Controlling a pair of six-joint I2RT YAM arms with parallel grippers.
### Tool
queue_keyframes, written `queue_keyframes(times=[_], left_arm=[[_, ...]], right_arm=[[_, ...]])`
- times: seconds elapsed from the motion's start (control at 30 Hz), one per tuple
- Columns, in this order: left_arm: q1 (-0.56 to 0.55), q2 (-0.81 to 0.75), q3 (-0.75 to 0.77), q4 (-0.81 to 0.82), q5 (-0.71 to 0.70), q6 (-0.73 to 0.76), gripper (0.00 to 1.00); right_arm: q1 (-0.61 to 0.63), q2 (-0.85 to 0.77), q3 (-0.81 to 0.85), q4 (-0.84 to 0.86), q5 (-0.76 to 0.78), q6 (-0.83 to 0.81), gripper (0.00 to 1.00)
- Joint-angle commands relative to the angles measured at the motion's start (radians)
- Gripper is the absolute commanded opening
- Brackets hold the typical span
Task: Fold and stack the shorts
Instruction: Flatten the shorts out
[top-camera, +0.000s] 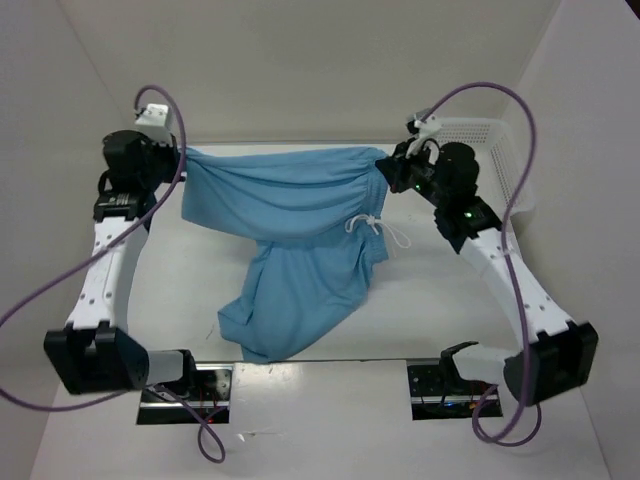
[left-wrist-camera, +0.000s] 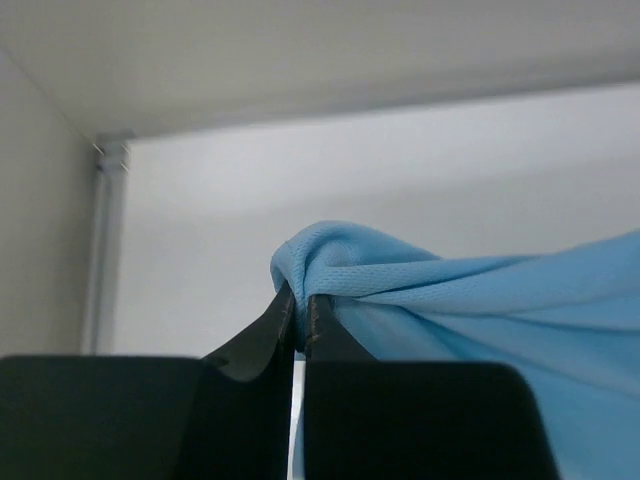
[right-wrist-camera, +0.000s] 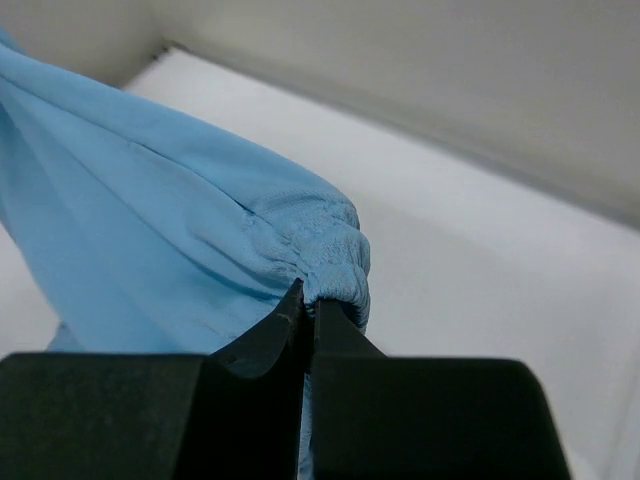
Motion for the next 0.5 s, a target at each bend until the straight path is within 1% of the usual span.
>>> queue_keyframes(times=[0.0,0.03,0.07,0.1,0.13,0.17,0.2,0.23,0.27,0.3,0.33,0.37,0.4,0.43,0.47], left_arm=[[-0.022,0.107,-0.026,0.113,0.028,0.004,0.00],[-0.022,0.183,-0.026,0.130,0.028,0.004,0.00],[-0.022,0.223,-0.005,0.157,0.028,0.004,0.00],[-0.022,0.304,0.014,0.168,0.018,0.004,0.00],[-0.022,0.346,0.035,0.168,0.017,0.004,0.00],[-0.022,0.386,0.063,0.177,0.017,0.004,0.00],[-0.022,0.464,0.127,0.177,-0.005,0.004,0.00],[-0.022,0.501,0.161,0.177,-0.019,0.004,0.02],[-0.022,0.533,0.201,0.158,-0.030,0.004,0.09],[-0.022,0.590,0.292,0.133,-0.039,0.004,0.25],[-0.034,0.610,0.337,0.063,-0.039,0.004,0.70],[-0.034,0.627,0.379,0.026,-0.039,0.004,0.80],[-0.059,0.636,0.406,-0.003,-0.039,0.004,0.90],[-0.059,0.626,0.419,-0.043,-0.039,0.004,0.93],[-0.074,0.607,0.396,-0.059,-0.027,0.004,0.93]], right_arm=[[-0.009,0.095,-0.044,0.214,0.130,0.006,0.00],[-0.009,0.161,-0.058,0.236,0.145,0.006,0.00],[-0.009,0.195,-0.058,0.257,0.182,0.006,0.00],[-0.009,0.228,-0.058,0.292,0.200,0.006,0.00],[-0.009,0.294,-0.058,0.309,0.220,0.018,0.01],[-0.009,0.324,-0.058,0.325,0.261,0.018,0.07],[-0.009,0.351,-0.049,0.340,0.287,0.018,0.14],[-0.009,0.400,-0.049,0.371,0.315,0.018,0.29],[-0.009,0.419,-0.034,0.382,0.362,0.007,0.67],[-0.009,0.434,-0.006,0.382,0.381,-0.005,0.84],[-0.009,0.445,0.009,0.382,0.381,-0.034,0.94],[-0.009,0.445,0.021,0.365,0.381,-0.034,0.99],[-0.009,0.445,0.044,0.353,0.393,-0.034,0.99],[-0.009,0.419,0.044,0.319,0.407,-0.034,0.99],[-0.009,0.404,0.044,0.296,0.407,-0.043,0.99]])
